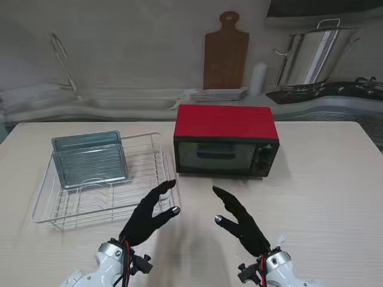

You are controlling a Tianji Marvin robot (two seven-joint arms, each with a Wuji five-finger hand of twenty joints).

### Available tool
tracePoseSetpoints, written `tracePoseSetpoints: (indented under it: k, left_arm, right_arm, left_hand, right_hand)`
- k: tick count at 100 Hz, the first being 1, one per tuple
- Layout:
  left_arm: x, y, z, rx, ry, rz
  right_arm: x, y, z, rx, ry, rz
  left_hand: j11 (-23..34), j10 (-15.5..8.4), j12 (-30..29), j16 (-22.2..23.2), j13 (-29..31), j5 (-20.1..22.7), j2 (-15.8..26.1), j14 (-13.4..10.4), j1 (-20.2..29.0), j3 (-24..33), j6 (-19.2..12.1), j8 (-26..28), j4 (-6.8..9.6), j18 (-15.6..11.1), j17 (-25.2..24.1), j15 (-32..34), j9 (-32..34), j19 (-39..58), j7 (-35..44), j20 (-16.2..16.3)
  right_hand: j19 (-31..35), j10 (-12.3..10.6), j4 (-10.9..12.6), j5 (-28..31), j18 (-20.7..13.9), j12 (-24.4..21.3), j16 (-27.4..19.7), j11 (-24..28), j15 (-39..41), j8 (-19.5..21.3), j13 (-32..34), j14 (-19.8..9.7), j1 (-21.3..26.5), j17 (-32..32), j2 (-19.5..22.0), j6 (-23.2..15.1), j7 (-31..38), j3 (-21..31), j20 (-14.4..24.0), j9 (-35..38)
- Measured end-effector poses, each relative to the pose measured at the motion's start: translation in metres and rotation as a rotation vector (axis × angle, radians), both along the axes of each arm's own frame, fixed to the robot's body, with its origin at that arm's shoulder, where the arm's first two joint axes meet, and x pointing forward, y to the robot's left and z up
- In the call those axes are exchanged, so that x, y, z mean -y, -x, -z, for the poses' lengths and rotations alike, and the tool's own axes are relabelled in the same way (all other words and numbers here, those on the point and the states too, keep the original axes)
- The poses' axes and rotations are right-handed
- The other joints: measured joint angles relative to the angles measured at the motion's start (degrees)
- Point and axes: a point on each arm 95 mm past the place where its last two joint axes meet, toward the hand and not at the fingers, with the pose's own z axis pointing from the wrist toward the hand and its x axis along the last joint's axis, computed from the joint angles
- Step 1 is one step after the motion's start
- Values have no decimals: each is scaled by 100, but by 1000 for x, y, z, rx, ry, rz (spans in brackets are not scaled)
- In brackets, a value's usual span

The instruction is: Slide the trays into the oven

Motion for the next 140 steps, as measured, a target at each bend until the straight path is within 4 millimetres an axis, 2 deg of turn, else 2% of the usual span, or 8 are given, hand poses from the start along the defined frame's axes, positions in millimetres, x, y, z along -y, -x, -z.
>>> tracePoseSetpoints:
  k: [88,96,100,107,112,123,128,140]
  left_arm:
    - [6,9,-3,23,-31,11]
    - [6,9,-4,23,-44,9]
    - [5,9,-4,23,-57,5]
    - [4,10,-4,37,-91,-7]
    - [3,11,-5,50,-114,-17]
    - [-2,12,-6,59,-129,-43]
    - [-5,14,-6,58,-133,-49]
    - [-9,19,-8,81,-178,-56]
  right_arm:
    - [8,2,-1,16,7,10]
    - [8,2,-1,16,6,13]
    - [8,1,-1,15,8,15]
    - [8,1,-1,23,34,19]
    - [8,0,-2,49,90,22]
    - [8,-6,-5,107,194,33]
    - [9,-9,-8,131,233,43]
    - [10,-19,-17,215,393,48]
  left_hand:
    - [2,-1,0,-2,0,117,0,-3,4,0,5,-27,0,-1,1,0,-4,-3,34,-103]
    - [2,-1,0,-3,0,117,0,-3,4,0,5,-27,0,-1,1,0,-3,-3,34,-103]
    - [2,-1,0,-2,0,131,0,-3,4,0,6,-27,0,-1,1,0,2,-3,34,-103]
    - [4,-1,0,-2,11,171,0,-1,10,-58,23,-27,0,-1,1,8,18,-3,35,-103]
    - [125,3,29,35,90,243,39,40,67,-59,27,-27,0,-1,-15,61,91,42,66,53]
    - [224,77,191,276,235,418,43,140,67,-59,88,147,0,51,-75,184,296,231,168,467]
    - [224,80,207,326,235,433,43,141,67,-59,88,169,0,54,-76,191,297,243,168,548]
    - [227,85,249,353,236,462,44,145,67,-59,88,225,0,64,-77,224,326,245,171,623]
  right_hand:
    - [-3,0,0,1,0,0,0,0,-37,34,-1,0,0,25,0,3,93,0,0,55]
    - [8,5,-42,4,0,0,65,0,70,98,-1,0,151,43,-116,8,168,206,0,148]
    - [183,9,-37,15,0,0,81,0,120,126,-1,0,335,49,-257,8,228,488,0,223]
    - [757,30,198,31,4,0,155,0,232,241,-1,0,502,51,-466,11,300,1011,46,313]
    - [1221,39,258,32,29,0,205,0,323,262,20,0,598,62,-562,21,328,1141,228,325]
    - [1993,259,257,407,425,43,361,13,606,392,263,202,598,233,-631,335,479,1119,615,736]
    - [2268,446,257,619,568,258,507,324,883,488,480,398,571,369,-632,537,664,1113,771,937]
    - [2674,782,136,1148,763,1283,803,2358,1354,891,793,778,478,603,-632,873,756,852,1047,531]
